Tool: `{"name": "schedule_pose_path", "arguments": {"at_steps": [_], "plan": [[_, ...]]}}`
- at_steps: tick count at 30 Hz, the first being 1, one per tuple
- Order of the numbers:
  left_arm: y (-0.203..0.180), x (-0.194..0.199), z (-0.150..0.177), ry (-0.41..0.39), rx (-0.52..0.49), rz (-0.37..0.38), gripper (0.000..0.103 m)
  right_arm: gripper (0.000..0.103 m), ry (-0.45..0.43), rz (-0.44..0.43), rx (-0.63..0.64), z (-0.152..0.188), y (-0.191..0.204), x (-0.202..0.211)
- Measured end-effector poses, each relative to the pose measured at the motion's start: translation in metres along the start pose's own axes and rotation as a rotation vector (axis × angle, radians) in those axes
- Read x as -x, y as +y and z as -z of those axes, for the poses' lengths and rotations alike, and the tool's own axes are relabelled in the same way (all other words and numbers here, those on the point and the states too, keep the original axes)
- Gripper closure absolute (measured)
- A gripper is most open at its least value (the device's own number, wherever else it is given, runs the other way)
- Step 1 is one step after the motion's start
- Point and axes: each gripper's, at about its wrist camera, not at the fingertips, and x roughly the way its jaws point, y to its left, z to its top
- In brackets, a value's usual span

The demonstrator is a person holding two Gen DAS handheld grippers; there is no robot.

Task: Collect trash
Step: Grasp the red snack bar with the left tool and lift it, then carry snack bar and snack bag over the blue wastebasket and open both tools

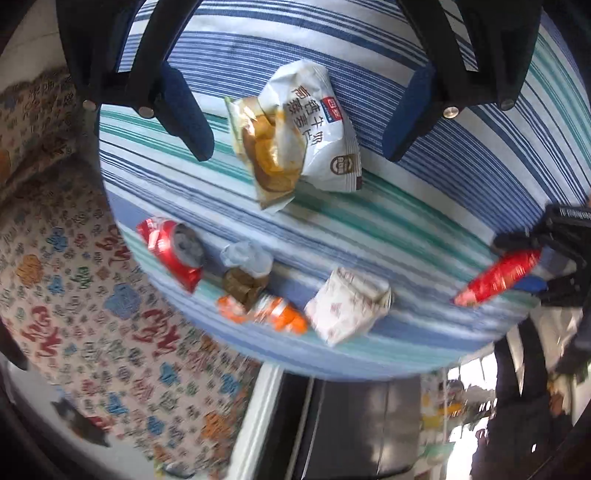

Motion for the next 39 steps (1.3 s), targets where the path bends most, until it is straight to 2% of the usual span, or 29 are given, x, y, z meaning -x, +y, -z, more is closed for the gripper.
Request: {"name": "schedule_pose_path", "arguments": {"at_steps": [1, 2, 5, 8, 15, 20, 24, 28, 32, 39], "plan": [[-0.001, 0.001, 0.0, -0.004, 0.007, -0.002, 0.074, 0.055, 0.042, -0.034, -0.015, 0.001, -0.002, -0.008], [0.0, 0.001, 0.0, -0.007, 0.021, 0.005, 0.083, 0.065, 0.07, -0.022, -0.041, 0.002, -0.006, -0.012], [0.003, -0.001, -0.004, -0.018, 0.067, 0.045, 0.086, 0.077, 0.033, -0.051, -0.182, 0.006, -0.025, 0.003], [-0.002, 0.003, -0.007, -0.044, 0.085, 0.089, 0.087, 0.077, 0.003, -0.042, -0.265, 0.017, -0.036, 0.02], [-0.021, 0.018, -0.011, -0.097, 0.079, 0.161, 0.087, 0.077, -0.048, -0.069, -0.362, 0.059, -0.043, 0.053], [-0.055, 0.028, -0.01, -0.115, 0.012, 0.212, 0.088, 0.077, -0.104, -0.067, -0.485, 0.114, -0.076, 0.082], [-0.091, 0.042, -0.013, -0.132, -0.043, 0.277, 0.088, 0.077, -0.105, -0.015, -0.581, 0.179, -0.113, 0.108], [-0.144, 0.062, -0.019, -0.155, -0.112, 0.362, 0.088, 0.077, -0.068, 0.073, -0.671, 0.244, -0.157, 0.124], [-0.212, 0.073, -0.024, -0.139, -0.17, 0.498, 0.088, 0.077, -0.047, 0.13, -0.789, 0.301, -0.195, 0.135], [-0.355, 0.065, -0.015, -0.064, -0.337, 0.654, 0.088, 0.077, -0.112, 0.201, -0.885, 0.377, -0.221, 0.138]]}}
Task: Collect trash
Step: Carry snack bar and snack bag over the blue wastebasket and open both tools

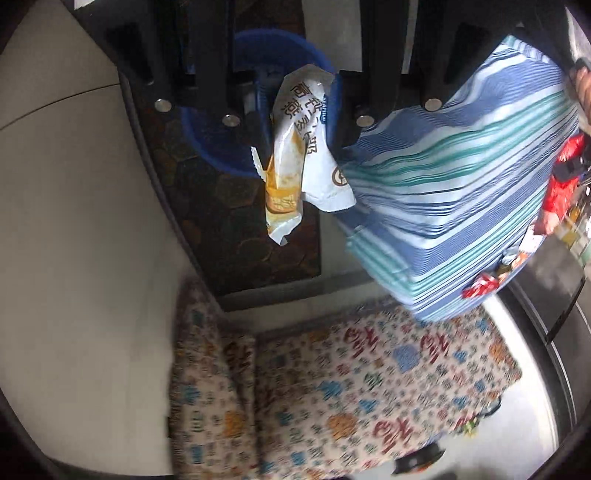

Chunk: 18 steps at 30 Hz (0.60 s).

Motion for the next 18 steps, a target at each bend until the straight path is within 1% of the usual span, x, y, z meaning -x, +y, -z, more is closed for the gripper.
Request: {"name": "schedule_pose_path", "arguments": {"at_steps": [2, 4, 6, 8, 10, 12, 18], "plan": [[-0.022, -0.03, -0.003, 0.03, -0.021, 0.03, 0.088, 0.077, 0.036, 0.025, -0.056, 0.007, -0.021, -0.006], [-0.04, -0.06, -0.005, 0.051, -0.032, 0.049, 0.088, 0.077, 0.044, 0.013, -0.079, 0.007, -0.033, -0.007], [-0.051, -0.088, -0.006, 0.074, -0.035, 0.053, 0.088, 0.077, 0.053, 0.025, -0.087, 0.007, -0.042, -0.01], [-0.056, -0.109, -0.005, 0.097, -0.031, 0.059, 0.087, 0.077, 0.069, 0.019, -0.138, 0.008, -0.054, -0.014], [-0.059, -0.127, -0.004, 0.117, -0.022, 0.064, 0.087, 0.077, 0.085, -0.007, -0.195, 0.009, -0.064, -0.019], [-0.061, -0.143, -0.006, 0.129, -0.012, 0.07, 0.087, 0.077, 0.099, -0.015, -0.22, 0.011, -0.07, -0.023], [-0.07, -0.18, -0.009, 0.164, -0.005, 0.076, 0.087, 0.076, 0.145, -0.001, -0.249, 0.017, -0.078, -0.032]]}}
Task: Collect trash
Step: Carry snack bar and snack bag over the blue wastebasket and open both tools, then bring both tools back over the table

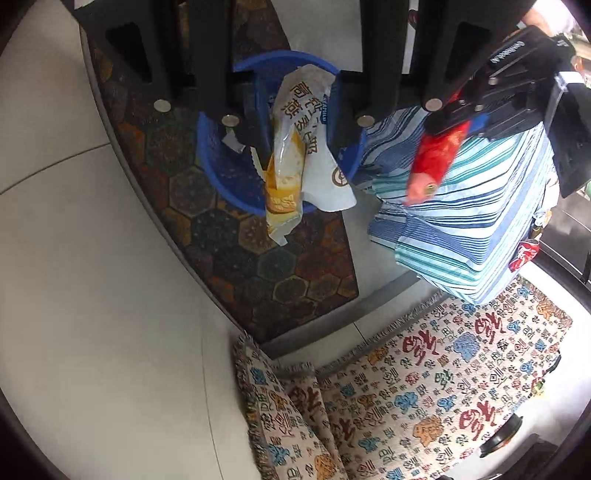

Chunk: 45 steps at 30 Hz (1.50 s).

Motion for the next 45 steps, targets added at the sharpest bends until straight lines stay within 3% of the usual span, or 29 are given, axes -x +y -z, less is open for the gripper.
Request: {"name": "schedule_pose_path", "arguments": {"at_steps": [5, 7, 8, 9, 10, 15, 19, 22, 26, 32, 35, 39, 45], "plan": [[-0.005, -0.026, 0.003, 0.031, -0.024, -0.006, 0.085, 0.074, 0.011, -0.009, -0.016, 0.0, -0.003, -0.004], [-0.005, -0.037, 0.005, 0.043, -0.034, -0.008, 0.066, 0.072, 0.01, -0.015, -0.033, -0.002, -0.006, -0.005], [-0.004, -0.043, 0.005, 0.047, -0.031, -0.007, 0.04, 0.064, 0.011, -0.023, -0.041, -0.003, -0.006, -0.006], [-0.001, -0.046, 0.005, 0.043, -0.021, -0.011, 0.023, 0.057, 0.01, -0.038, -0.047, -0.003, -0.007, -0.006], [0.002, -0.047, 0.005, 0.032, -0.006, -0.013, 0.02, 0.047, 0.003, -0.051, -0.05, -0.004, -0.007, -0.005], [0.01, -0.033, 0.003, 0.015, 0.053, 0.009, 0.02, 0.046, -0.034, -0.034, -0.011, -0.008, 0.001, 0.003], [0.007, 0.018, 0.004, -0.047, 0.021, -0.023, 0.017, 0.046, -0.111, 0.048, 0.056, -0.014, 0.016, 0.018], [0.015, 0.064, 0.011, -0.094, 0.004, -0.073, 0.009, 0.045, -0.197, 0.09, 0.135, -0.018, 0.04, 0.031], [0.047, 0.121, 0.034, -0.124, 0.014, -0.19, 0.007, 0.044, -0.29, 0.077, 0.204, -0.02, 0.074, 0.042], [0.14, 0.196, 0.08, -0.143, 0.133, -0.44, 0.006, 0.04, -0.356, 0.015, 0.349, 0.0, 0.148, 0.038], [0.191, 0.224, 0.099, -0.145, 0.222, -0.542, 0.006, 0.04, -0.362, -0.009, 0.445, 0.022, 0.191, 0.029], [0.255, 0.25, 0.12, -0.164, 0.331, -0.651, 0.006, 0.038, -0.303, -0.066, 0.531, 0.047, 0.259, 0.016], [0.302, 0.275, 0.144, -0.219, 0.476, -0.666, 0.006, 0.032, -0.166, -0.118, 0.612, 0.068, 0.369, -0.018]]}}
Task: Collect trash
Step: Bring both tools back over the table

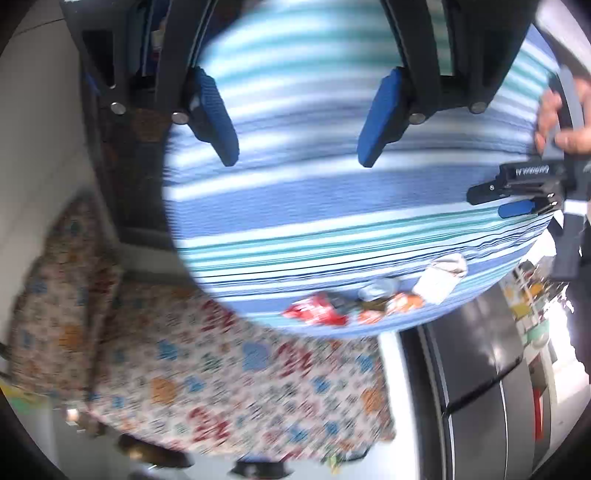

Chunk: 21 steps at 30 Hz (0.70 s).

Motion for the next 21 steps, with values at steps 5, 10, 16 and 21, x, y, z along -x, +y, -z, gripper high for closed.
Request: {"name": "schedule_pose_path", "arguments": {"at_steps": [5, 10, 16, 21], "plan": [[-0.003, -0.006, 0.002, 0.02, -0.033, -0.052, 0.002, 0.032, 0.028, 0.065, 0.011, -0.03, 0.045, -0.053], [-0.008, -0.009, 0.002, 0.035, -0.06, -0.079, 0.001, 0.032, 0.049, 0.151, -0.006, -0.041, 0.047, -0.089], [-0.005, -0.006, 0.004, 0.033, -0.061, -0.079, 0.0, 0.032, 0.064, 0.131, -0.113, -0.043, 0.027, -0.094], [-0.003, -0.004, 0.005, 0.032, -0.062, -0.081, 0.0, 0.022, 0.069, 0.11, -0.11, -0.043, 0.028, -0.098]]}}
